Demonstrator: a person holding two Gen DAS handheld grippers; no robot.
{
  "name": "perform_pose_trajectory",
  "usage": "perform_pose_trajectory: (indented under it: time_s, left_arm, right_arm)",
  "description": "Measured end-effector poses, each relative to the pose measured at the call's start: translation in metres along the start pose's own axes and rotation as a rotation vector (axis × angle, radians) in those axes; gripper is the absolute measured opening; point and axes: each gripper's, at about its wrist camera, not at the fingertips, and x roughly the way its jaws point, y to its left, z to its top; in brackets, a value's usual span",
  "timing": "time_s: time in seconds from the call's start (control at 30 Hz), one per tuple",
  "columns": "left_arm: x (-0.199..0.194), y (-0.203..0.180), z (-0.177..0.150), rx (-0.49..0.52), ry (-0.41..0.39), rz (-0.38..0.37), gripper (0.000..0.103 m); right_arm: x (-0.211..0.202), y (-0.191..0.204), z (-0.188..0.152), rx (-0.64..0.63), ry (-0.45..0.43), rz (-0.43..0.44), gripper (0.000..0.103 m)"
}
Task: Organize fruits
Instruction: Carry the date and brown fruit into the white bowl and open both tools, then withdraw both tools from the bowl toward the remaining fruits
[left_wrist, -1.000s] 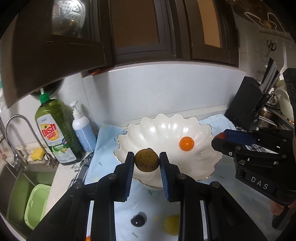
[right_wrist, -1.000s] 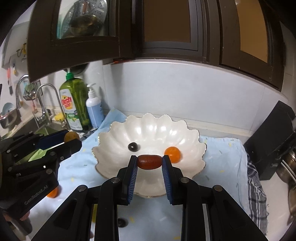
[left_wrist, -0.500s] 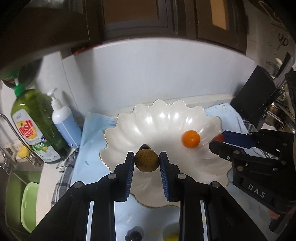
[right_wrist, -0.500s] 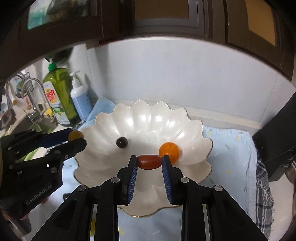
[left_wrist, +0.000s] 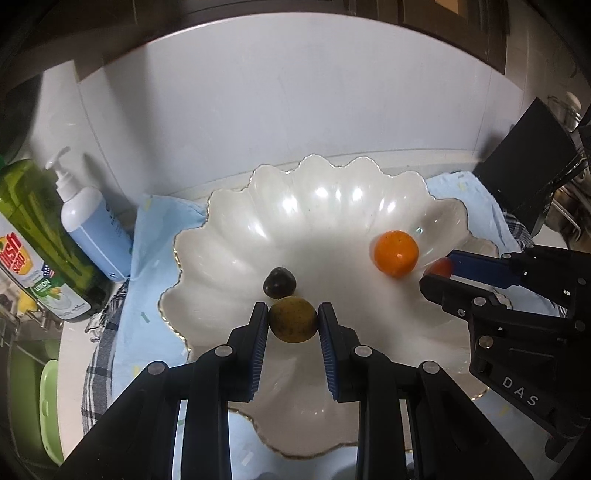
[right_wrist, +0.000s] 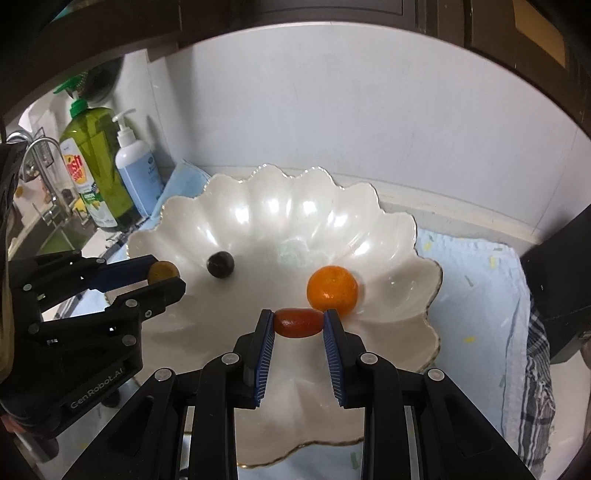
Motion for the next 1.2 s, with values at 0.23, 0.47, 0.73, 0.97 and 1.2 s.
perform_pose_trajectory:
  time_s: [0.23,0.47,0.73,0.97,1.2]
  left_arm:
    - [0.005,0.000,0.004,0.003,0.003,0.010,0.046]
    - [-0.006,0.004,0.004,0.002,-0.018,0.053,0.060]
    - [-0.034,0.011,-0.002,-0.003,-0.067,0.102,0.078]
    - [-0.074,0.013,-0.009,-0.007,-0.146,0.131,0.087]
    - [-0.116,0.016,-0.021,-0.012,-0.209,0.148,0.093]
  right_arm:
    - [0.007,-0.004,0.000,0.011,0.015,0.005,0.030]
    - [-0.002,-0.005,0.001,0.010,-0.006,-0.026,0.049]
    - [-0.026,-0.003,0.000,-0.001,-0.051,-0.051,0.058]
    - [-0.060,0.009,-0.002,-0.025,-0.127,-0.045,0.064]
    - [-0.100,0.024,-0.007,-0.046,-0.209,-0.033,0.069]
